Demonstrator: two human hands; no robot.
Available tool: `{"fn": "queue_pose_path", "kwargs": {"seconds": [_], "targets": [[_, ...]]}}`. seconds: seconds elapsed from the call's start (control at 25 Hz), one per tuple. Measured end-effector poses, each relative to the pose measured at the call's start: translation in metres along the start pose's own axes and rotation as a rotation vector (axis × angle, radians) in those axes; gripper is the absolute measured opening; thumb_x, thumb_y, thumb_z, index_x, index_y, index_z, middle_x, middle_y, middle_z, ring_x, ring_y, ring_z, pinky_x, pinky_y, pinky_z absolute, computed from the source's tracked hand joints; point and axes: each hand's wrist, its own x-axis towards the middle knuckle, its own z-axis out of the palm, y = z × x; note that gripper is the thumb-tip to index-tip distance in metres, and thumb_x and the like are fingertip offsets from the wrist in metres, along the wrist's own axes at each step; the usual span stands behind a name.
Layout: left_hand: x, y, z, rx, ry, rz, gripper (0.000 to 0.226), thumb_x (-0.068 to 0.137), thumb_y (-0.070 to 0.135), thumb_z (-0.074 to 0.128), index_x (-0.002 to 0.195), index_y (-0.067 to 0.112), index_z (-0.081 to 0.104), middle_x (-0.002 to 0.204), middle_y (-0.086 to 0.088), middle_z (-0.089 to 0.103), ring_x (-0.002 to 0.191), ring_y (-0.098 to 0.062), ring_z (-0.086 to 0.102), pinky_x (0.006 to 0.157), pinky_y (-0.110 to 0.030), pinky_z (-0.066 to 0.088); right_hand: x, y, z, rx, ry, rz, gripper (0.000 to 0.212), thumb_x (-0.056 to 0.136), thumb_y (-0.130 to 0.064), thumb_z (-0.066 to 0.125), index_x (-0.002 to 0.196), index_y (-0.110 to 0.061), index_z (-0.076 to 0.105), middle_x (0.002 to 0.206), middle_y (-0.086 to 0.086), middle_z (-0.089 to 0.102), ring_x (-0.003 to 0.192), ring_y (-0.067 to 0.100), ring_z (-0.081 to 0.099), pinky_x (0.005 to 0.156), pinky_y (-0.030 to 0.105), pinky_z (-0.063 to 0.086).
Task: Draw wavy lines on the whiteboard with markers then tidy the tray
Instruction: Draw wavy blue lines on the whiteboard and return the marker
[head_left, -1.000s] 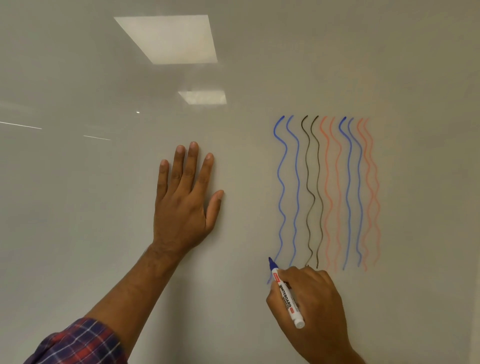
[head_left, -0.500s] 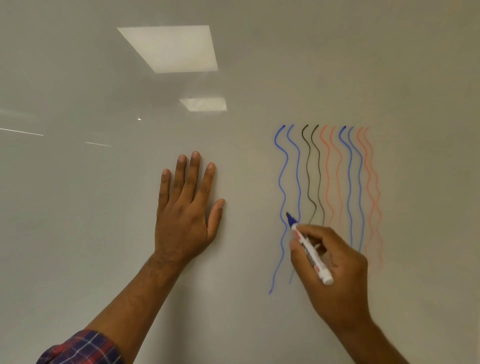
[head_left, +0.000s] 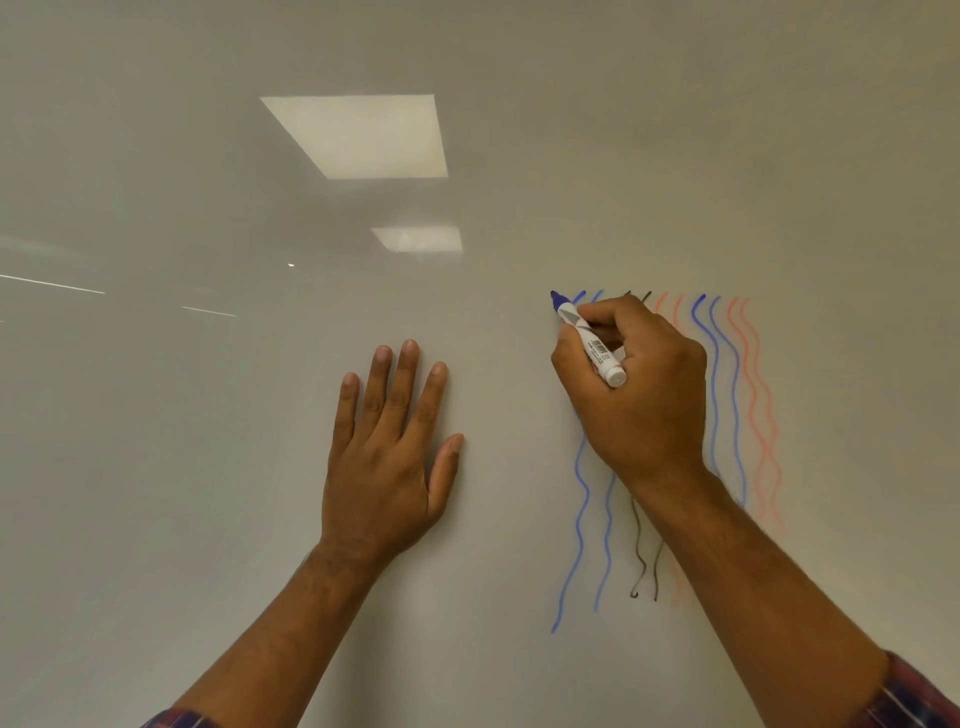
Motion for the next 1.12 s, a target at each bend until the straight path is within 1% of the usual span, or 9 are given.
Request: {"fn": "queue_pose_path", "kwargs": {"seconds": [0.2, 0.4, 0.56, 0.76, 0.84, 0.92, 1.0, 1.12], "targets": [[0.000, 0.001, 0.001, -0.003, 0.003, 0.002, 0.072, 0.105, 0.041, 0.052, 0.166, 0.012, 0.027, 0.176, -0.014, 0.016, 0.164, -0.035, 0.012, 0.128, -0.063, 0.021, -0.004, 0.002, 0.004, -0.080, -0.006, -0.024, 0.011, 0.093, -0.024, 0.065, 0.098, -0.018, 0.073, 0.071, -0.004, 0.067, 0.064, 0.019, 0.059, 0.065, 0.048, 0.054], [-0.001, -0.001, 0.001, -0.001, 0.002, 0.003, 0.072, 0.105, 0.042, 0.051, 0.166, 0.011, 0.027, 0.176, -0.015, 0.016, 0.164, -0.035, 0.012, 0.129, -0.062, 0.019, -0.024, -0.002, 0.002, -0.143, -0.102, -0.107, 0.010, 0.093, -0.022, 0.065, 0.098, -0.018, 0.073, 0.066, -0.004, 0.062, 0.061, 0.019, 0.055, 0.063, 0.047, 0.051], [-0.001, 0.000, 0.002, -0.009, 0.003, 0.003, 0.072, 0.105, 0.041, 0.052, 0.166, 0.012, 0.026, 0.176, -0.015, 0.016, 0.164, -0.036, 0.012, 0.129, -0.063, 0.020, -0.048, 0.010, -0.011, -0.083, -0.080, -0.035, 0.009, 0.091, -0.018, 0.068, 0.098, -0.018, 0.072, 0.068, -0.003, 0.063, 0.061, 0.018, 0.056, 0.060, 0.047, 0.051], [-0.001, -0.001, 0.003, -0.015, 0.000, 0.009, 0.072, 0.106, 0.041, 0.049, 0.167, 0.011, 0.024, 0.176, -0.016, 0.015, 0.164, -0.036, 0.011, 0.129, -0.063, 0.018, -0.096, 0.010, -0.015, -0.187, -0.171, -0.103, 0.011, 0.090, -0.019, 0.067, 0.096, -0.012, 0.072, 0.066, -0.003, 0.060, 0.059, 0.019, 0.054, 0.061, 0.045, 0.049], [-0.002, -0.001, 0.003, -0.017, 0.004, 0.005, 0.071, 0.107, 0.041, 0.048, 0.167, 0.011, 0.025, 0.176, -0.016, 0.016, 0.164, -0.037, 0.012, 0.129, -0.063, 0.018, -0.106, 0.015, -0.023, -0.160, -0.163, -0.044, 0.011, 0.090, -0.018, 0.068, 0.097, -0.012, 0.073, 0.067, -0.002, 0.061, 0.059, 0.019, 0.055, 0.060, 0.045, 0.049], [-0.002, 0.000, 0.003, -0.010, 0.006, 0.002, 0.070, 0.107, 0.041, 0.048, 0.166, 0.011, 0.026, 0.175, -0.017, 0.017, 0.163, -0.037, 0.013, 0.129, -0.063, 0.018, -0.116, 0.016, -0.032, -0.139, -0.140, 0.010, 0.006, 0.088, -0.017, 0.070, 0.091, -0.012, 0.072, 0.065, -0.001, 0.061, 0.059, 0.019, 0.054, 0.058, 0.044, 0.049], [-0.002, 0.000, 0.002, -0.003, -0.003, 0.002, 0.070, 0.108, 0.041, 0.047, 0.167, 0.010, 0.025, 0.175, -0.017, 0.016, 0.163, -0.037, 0.012, 0.129, -0.063, 0.017, -0.135, 0.016, -0.034, -0.167, -0.183, 0.003, 0.007, 0.088, -0.017, 0.069, 0.084, -0.011, 0.069, 0.063, -0.001, 0.059, 0.058, 0.019, 0.053, 0.059, 0.043, 0.047], [-0.003, -0.001, 0.001, 0.000, -0.008, -0.002, 0.069, 0.108, 0.042, 0.046, 0.167, 0.010, 0.026, 0.175, -0.017, 0.017, 0.163, -0.038, 0.012, 0.129, -0.063, 0.017, -0.165, 0.021, -0.037, -0.183, -0.277, 0.012, 0.016, 0.093, -0.025, 0.061, 0.086, -0.014, 0.070, 0.063, -0.005, 0.059, 0.058, 0.016, 0.052, 0.061, 0.043, 0.047]]}}
